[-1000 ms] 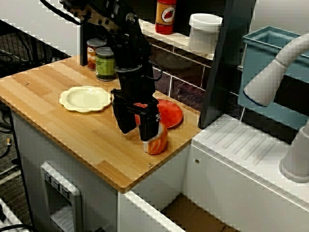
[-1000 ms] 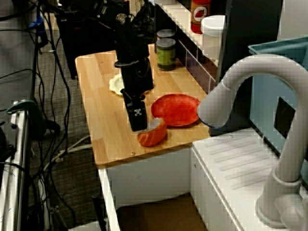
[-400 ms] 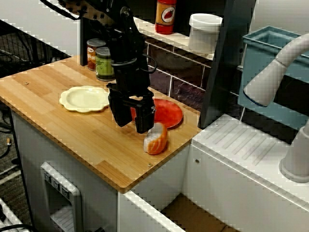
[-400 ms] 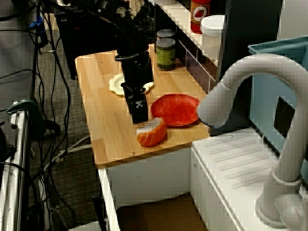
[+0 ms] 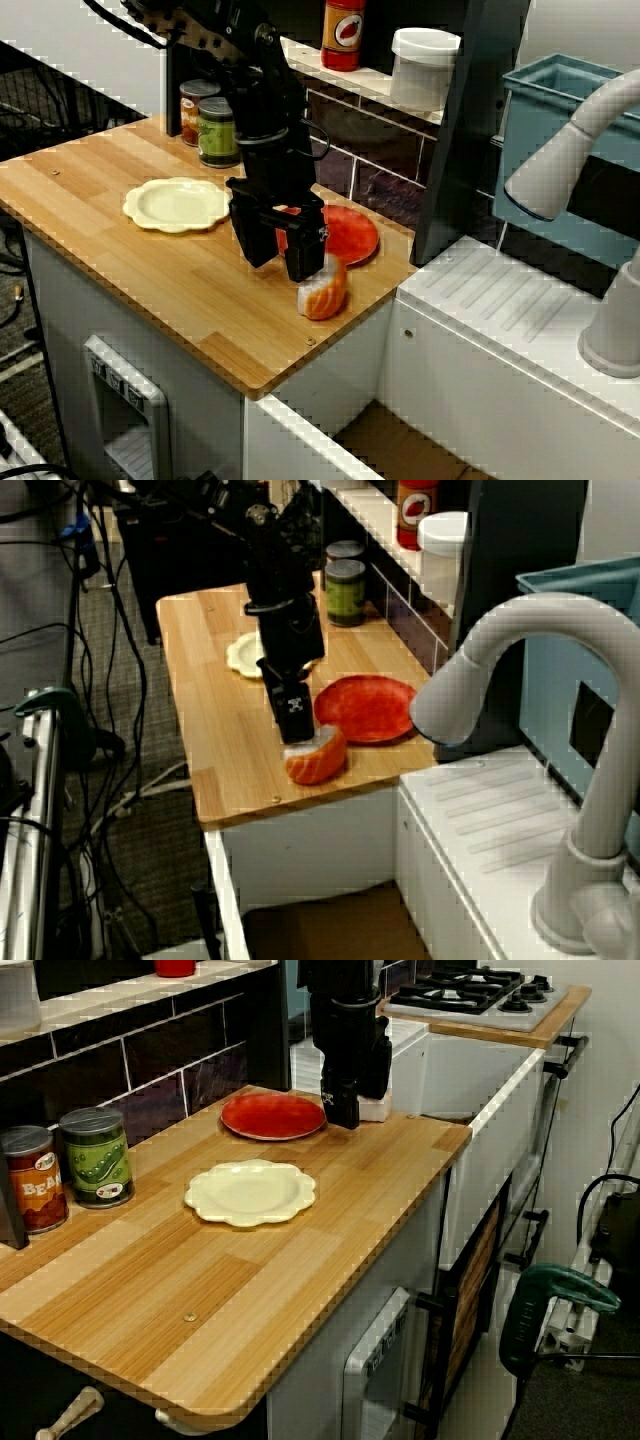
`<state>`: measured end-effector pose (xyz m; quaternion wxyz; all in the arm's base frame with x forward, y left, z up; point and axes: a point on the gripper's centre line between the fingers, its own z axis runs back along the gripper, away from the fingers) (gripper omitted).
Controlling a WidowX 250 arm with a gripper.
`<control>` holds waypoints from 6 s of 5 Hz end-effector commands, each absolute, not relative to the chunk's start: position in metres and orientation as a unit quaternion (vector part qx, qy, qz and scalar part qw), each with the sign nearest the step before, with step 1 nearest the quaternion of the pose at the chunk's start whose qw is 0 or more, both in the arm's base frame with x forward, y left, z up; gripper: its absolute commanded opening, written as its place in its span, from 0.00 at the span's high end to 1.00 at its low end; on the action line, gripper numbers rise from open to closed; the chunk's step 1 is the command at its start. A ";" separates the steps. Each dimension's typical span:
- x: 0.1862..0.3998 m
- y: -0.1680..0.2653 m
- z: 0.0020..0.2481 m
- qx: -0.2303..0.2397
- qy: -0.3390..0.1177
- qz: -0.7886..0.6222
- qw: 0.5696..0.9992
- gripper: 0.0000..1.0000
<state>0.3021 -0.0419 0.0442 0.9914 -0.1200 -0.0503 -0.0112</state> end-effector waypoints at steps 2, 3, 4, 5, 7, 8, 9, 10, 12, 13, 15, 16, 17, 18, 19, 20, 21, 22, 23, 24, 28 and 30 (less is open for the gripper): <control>0.298 -0.033 0.045 -0.118 -0.065 -0.011 0.991 0.00; 0.295 -0.029 0.041 -0.116 -0.064 -0.009 0.991 0.00; 0.293 -0.020 0.037 -0.115 -0.065 -0.001 0.991 0.00; 0.289 -0.011 0.035 -0.114 -0.066 0.006 0.991 0.00; 0.289 0.005 0.037 -0.109 -0.075 0.018 0.991 0.00; 0.292 0.007 0.045 -0.116 -0.077 0.014 0.990 0.00; 0.292 -0.001 0.063 -0.117 -0.089 -0.037 0.988 0.00; 0.292 -0.012 0.072 -0.117 -0.093 -0.114 0.982 0.00; 0.294 -0.036 0.072 -0.143 -0.055 -0.284 0.946 0.00; 0.300 -0.041 0.068 -0.174 -0.032 -0.397 0.901 0.00; 0.323 -0.050 0.072 -0.224 0.047 -0.595 0.770 0.00; 0.323 -0.054 0.076 -0.204 0.054 -0.623 0.753 0.00; 0.321 -0.054 0.079 -0.197 0.052 -0.620 0.757 0.00; 0.319 -0.055 0.079 -0.196 0.052 -0.620 0.758 0.00; 0.316 -0.057 0.081 -0.194 0.050 -0.618 0.760 0.00; 0.312 -0.059 0.085 -0.194 0.046 -0.614 0.764 0.00; 0.306 -0.063 0.087 -0.186 0.043 -0.612 0.767 0.00; 0.304 -0.064 0.089 -0.183 0.038 -0.607 0.773 0.00; 0.302 -0.065 0.091 -0.179 0.026 -0.598 0.781 0.00; 0.299 -0.068 0.090 -0.176 0.024 -0.598 0.782 0.00; 0.282 -0.073 0.089 -0.176 -0.004 -0.527 0.831 0.00; 0.265 -0.076 0.084 -0.145 -0.017 -0.377 0.915 0.00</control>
